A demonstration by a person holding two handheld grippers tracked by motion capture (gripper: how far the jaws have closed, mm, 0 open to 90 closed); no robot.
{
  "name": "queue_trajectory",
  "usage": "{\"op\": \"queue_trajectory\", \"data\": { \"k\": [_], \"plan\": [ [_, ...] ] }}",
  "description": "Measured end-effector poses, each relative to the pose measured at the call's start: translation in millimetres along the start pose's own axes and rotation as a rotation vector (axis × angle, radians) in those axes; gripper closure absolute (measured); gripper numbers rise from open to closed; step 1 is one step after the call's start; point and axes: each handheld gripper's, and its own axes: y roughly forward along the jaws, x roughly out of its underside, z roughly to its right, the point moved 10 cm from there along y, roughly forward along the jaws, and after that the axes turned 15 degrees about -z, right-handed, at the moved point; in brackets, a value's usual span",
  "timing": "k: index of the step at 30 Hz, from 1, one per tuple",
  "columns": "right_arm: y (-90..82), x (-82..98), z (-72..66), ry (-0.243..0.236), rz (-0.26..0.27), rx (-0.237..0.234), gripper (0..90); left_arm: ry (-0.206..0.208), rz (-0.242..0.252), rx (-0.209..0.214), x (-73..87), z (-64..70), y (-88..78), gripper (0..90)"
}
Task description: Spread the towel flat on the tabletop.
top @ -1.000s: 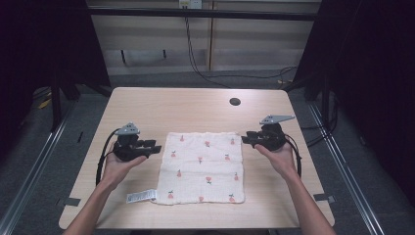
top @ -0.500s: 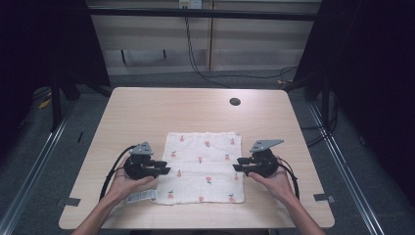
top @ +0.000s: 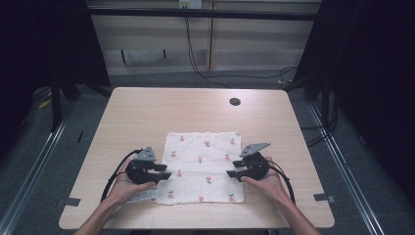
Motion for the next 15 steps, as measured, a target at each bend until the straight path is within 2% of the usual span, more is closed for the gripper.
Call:
{"op": "queue_trajectory", "data": {
  "k": [1, 2, 4, 6, 9, 13, 15],
  "plan": [
    [1.5, 2.1, 2.1, -0.002, -0.018, 0.033, 52.8, 0.006, -0.020, 0.006, 2.2, 1.9, 3.6, 60.6],
    [3.8, 4.2, 1.8, -0.007, -0.033, 0.037, 53.4, 0.024, -0.020, -0.009, 2.9, 2.9, 5.5, 60.7],
    [4.4, 6.5, 2.2, -0.015, -0.033, 0.058, 59.0, 0.020, -0.034, -0.007, 3.9, 4.9, 4.8, 64.8],
    [3.3, 7.6, 1.2, -0.011, -0.035, 0.054, 68.6, 0.036, -0.044, -0.025, 5.6, 5.5, 3.8, 74.7],
    [2.5, 8.9, 0.2, 0.003, -0.041, 0.043, 80.9, 0.036, -0.039, -0.002, 7.4, 9.5, 3.9, 87.2],
    [2.0, 10.8, -3.3, 0.008, -0.042, 0.005, 86.9, 0.027, -0.039, 0.032, 9.7, 14.8, 3.0, 89.1],
    [1.2, 12.4, -4.2, 0.004, -0.042, 0.002, 87.4, 0.026, -0.041, 0.047, 11.5, 17.7, 2.1, 89.2]
  ]
}}
